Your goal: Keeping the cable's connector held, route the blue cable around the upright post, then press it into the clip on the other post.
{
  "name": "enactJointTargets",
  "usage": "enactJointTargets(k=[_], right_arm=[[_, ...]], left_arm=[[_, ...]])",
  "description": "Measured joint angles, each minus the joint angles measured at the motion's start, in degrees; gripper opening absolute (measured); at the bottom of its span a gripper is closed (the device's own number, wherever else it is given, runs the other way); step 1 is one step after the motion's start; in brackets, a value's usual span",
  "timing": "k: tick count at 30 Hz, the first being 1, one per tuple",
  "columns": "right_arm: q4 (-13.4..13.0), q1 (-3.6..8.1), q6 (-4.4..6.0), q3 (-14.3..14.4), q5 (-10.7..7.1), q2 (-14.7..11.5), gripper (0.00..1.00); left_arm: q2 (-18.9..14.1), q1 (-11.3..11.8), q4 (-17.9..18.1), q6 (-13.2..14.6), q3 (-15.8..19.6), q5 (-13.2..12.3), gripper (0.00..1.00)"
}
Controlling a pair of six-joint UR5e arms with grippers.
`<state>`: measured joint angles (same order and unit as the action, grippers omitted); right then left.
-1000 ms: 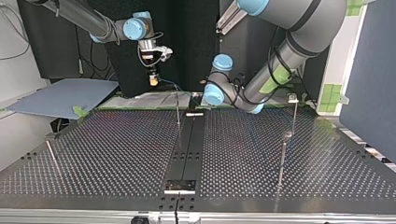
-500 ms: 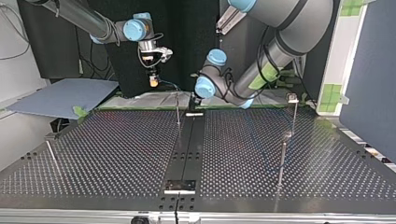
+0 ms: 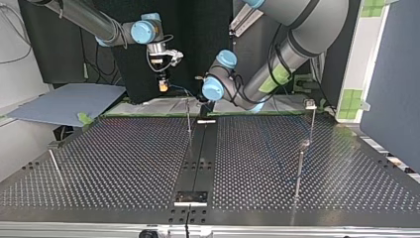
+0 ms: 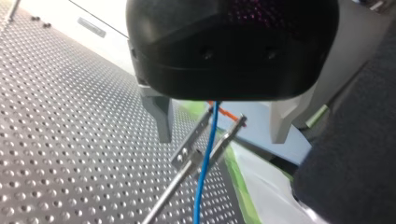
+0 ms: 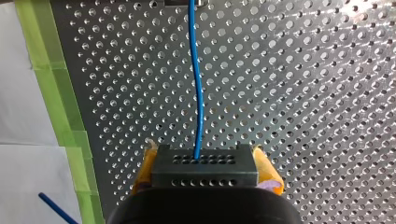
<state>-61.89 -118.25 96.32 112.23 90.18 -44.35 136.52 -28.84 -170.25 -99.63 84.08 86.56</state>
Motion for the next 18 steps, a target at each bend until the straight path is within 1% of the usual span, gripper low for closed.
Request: enactJointTargets(k=[5,10,13,18], right_arm=[[-0.08,0.00,-0.24,0.00,-0.01,-0.01,0.00],[-0.45,-0.01,-0.24,0.01,-0.25,-0.01,0.00],[-0.62,-0.01,-0.28,0.02,-1.02,0.00,0.00],[-0.69,-0.07,-0.32,0.03,-2.71,0.01,0.00]], left_arm=[[0.00,-0.83,0.58,-2.83,0.00,-0.14,1.00],[0.00,-1.91,1.69,-5.27,0.00,-0.43,1.00],[0.00,-2.57,2.09,-6.77,0.00,-0.42,1.00],[0.00,-3.16,2.26,-9.47,0.00,0.50,1.00]])
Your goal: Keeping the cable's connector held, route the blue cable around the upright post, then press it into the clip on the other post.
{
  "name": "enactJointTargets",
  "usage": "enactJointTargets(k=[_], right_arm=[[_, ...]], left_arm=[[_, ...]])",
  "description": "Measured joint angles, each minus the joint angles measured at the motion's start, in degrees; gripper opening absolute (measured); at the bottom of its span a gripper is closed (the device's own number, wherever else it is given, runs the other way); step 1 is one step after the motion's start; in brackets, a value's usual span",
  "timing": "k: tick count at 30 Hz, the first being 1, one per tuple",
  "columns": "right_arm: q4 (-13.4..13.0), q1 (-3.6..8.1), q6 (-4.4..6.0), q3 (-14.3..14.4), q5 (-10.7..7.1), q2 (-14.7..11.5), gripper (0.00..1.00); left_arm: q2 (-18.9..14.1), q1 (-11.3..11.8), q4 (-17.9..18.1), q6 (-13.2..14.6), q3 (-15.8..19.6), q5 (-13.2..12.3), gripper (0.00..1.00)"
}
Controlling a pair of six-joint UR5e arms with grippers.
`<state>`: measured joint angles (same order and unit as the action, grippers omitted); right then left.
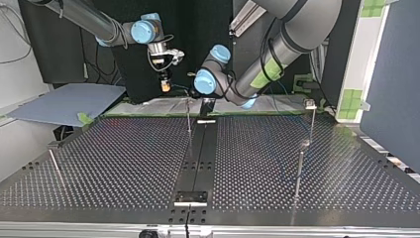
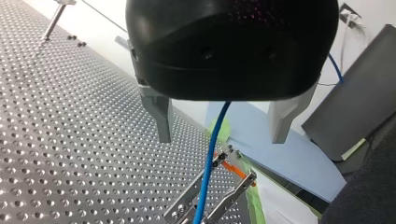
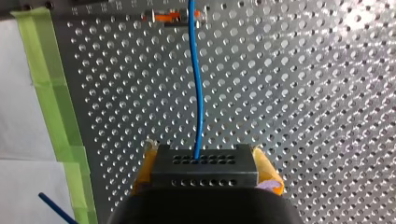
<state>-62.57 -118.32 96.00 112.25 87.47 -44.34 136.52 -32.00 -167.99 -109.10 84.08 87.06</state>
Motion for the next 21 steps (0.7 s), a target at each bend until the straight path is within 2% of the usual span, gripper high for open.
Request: enactJointTargets(k=[4,11,16,17,18,20,21], right_arm=[[0.03,-0.07,-0.01,-0.01,-0.62,0.00,0.00],[0.11,-0.17,-0.01,-0.01,-0.79,-0.01,0.00],[0.18,-0.17,-0.06,0.01,-0.80,0.00,0.00],[0.21,-0.17,-0.07,0.02,-0.80,0.00,0.00],[0.22,-0.17,-0.10,0.02,-0.80,-0.01,0.00],[0.26,-0.17,-0.19,0.02,-0.80,0.01,0.00],[0.28,-0.17,-0.25,0.02,-0.80,0.01,0.00]], left_arm=[[0.00,-0.23,-0.02,-1.21,0.00,0.51,1.00],[0.00,-0.44,-0.30,-0.03,0.00,3.94,1.00],[-0.01,-0.47,-0.32,0.06,0.00,5.28,1.00],[-0.01,-0.46,-0.29,0.03,0.00,5.42,0.92],[-0.01,-0.47,-0.26,0.01,0.00,5.51,0.92],[-0.02,-0.49,-0.25,-0.02,0.00,5.94,0.71],[-0.02,-0.50,-0.26,0.00,0.00,6.21,0.71]])
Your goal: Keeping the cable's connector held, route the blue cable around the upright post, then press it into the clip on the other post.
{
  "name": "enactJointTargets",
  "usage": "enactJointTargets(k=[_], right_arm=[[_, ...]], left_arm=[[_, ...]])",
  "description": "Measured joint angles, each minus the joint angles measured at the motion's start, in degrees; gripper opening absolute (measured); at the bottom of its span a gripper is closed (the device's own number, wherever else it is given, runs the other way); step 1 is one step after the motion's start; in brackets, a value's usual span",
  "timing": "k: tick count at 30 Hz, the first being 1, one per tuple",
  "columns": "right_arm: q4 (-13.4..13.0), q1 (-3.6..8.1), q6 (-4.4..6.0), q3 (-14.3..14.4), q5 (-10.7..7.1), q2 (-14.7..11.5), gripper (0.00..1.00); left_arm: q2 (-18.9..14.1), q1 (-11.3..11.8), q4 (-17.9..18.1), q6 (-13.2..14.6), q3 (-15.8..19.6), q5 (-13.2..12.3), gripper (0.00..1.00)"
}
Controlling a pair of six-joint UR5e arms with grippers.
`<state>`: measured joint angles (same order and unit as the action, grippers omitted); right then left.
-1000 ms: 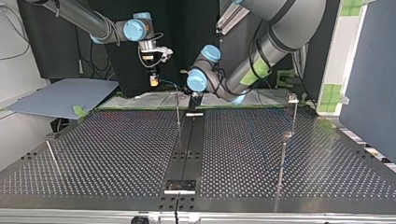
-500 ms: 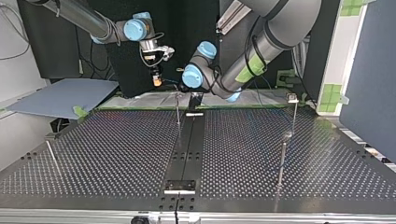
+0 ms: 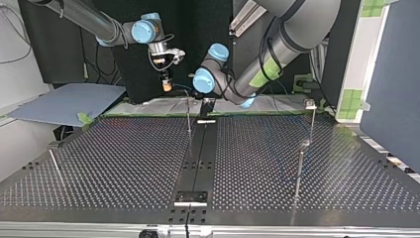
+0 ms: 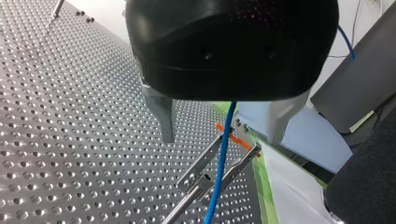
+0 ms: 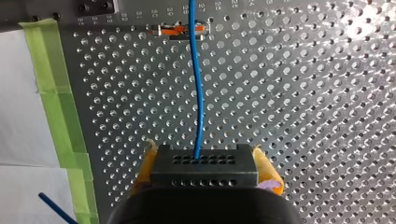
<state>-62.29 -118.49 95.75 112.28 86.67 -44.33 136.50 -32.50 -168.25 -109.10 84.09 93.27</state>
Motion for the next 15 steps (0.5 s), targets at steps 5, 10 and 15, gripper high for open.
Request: enactJointTargets(k=[5,10,15], right_arm=[[0.11,0.01,-0.25,-0.01,-0.01,0.00,0.00],[0.19,0.00,-0.46,0.00,-0.04,0.01,0.00],[0.22,-0.01,-0.60,0.00,-0.06,0.04,0.00]], left_arm=[[-0.01,-0.02,-0.07,0.06,0.00,2.23,0.14],[-0.02,-0.04,0.10,-0.18,0.00,3.48,0.00],[0.00,-0.03,0.86,-0.93,0.00,3.64,0.00]])
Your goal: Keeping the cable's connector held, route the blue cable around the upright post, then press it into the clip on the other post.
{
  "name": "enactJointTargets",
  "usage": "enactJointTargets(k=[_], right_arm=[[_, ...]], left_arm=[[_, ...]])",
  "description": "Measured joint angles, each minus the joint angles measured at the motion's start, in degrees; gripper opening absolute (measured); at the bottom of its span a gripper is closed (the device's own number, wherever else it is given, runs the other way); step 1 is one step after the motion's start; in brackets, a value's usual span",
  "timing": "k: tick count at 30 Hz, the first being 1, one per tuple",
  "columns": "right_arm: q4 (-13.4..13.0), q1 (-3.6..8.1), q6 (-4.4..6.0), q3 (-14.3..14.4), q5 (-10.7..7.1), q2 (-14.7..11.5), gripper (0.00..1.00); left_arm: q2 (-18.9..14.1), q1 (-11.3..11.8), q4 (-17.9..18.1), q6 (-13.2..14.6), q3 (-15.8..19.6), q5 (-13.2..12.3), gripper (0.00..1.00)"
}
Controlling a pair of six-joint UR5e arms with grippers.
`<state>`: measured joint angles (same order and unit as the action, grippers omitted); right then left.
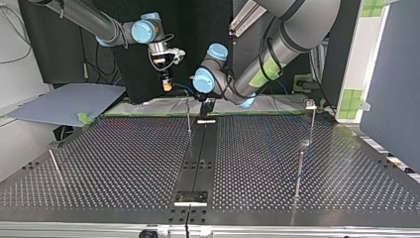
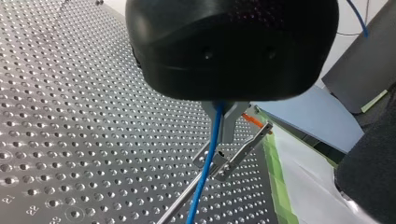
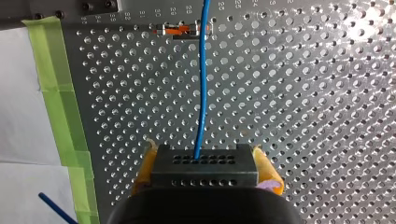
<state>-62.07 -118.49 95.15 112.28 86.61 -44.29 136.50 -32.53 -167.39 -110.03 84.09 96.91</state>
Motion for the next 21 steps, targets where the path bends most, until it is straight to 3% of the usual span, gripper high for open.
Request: enactJointTargets(k=[10,21], right_arm=[[-0.08,0.47,-0.13,0.01,0.11,0.25,0.00],[-1.10,2.13,0.14,-0.63,0.27,3.39,0.00]], left_arm=[[1.16,0.00,0.68,0.22,0.00,0.24,0.00],[2.19,0.07,3.64,0.30,0.00,1.43,0.00]])
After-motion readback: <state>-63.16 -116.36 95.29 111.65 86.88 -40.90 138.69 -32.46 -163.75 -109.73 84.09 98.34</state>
